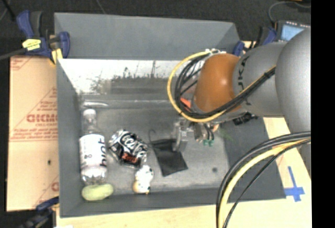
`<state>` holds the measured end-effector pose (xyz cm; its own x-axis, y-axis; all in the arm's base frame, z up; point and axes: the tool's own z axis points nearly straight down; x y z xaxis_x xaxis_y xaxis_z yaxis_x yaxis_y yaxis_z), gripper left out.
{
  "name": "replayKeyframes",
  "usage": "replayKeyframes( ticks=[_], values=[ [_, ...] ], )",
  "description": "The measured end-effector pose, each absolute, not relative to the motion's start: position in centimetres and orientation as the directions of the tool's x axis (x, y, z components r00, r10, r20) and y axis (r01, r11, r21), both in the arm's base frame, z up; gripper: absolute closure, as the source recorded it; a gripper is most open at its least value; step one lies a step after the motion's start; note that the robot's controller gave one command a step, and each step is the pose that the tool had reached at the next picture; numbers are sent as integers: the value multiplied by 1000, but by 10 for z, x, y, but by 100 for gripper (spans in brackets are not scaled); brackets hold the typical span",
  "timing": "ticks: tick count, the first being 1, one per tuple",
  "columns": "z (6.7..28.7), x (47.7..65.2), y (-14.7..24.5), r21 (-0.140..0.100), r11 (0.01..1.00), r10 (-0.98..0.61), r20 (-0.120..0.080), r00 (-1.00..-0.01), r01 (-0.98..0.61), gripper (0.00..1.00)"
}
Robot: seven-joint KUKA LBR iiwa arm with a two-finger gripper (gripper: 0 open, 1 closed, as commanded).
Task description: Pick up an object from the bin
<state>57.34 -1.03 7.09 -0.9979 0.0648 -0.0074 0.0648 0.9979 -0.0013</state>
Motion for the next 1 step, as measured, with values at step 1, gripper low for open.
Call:
replayKeyframes(
  ticks=[1],
  values=[
    [227, 583, -12, -1, 999, 46, -17, -999, 46, 100]
  ],
)
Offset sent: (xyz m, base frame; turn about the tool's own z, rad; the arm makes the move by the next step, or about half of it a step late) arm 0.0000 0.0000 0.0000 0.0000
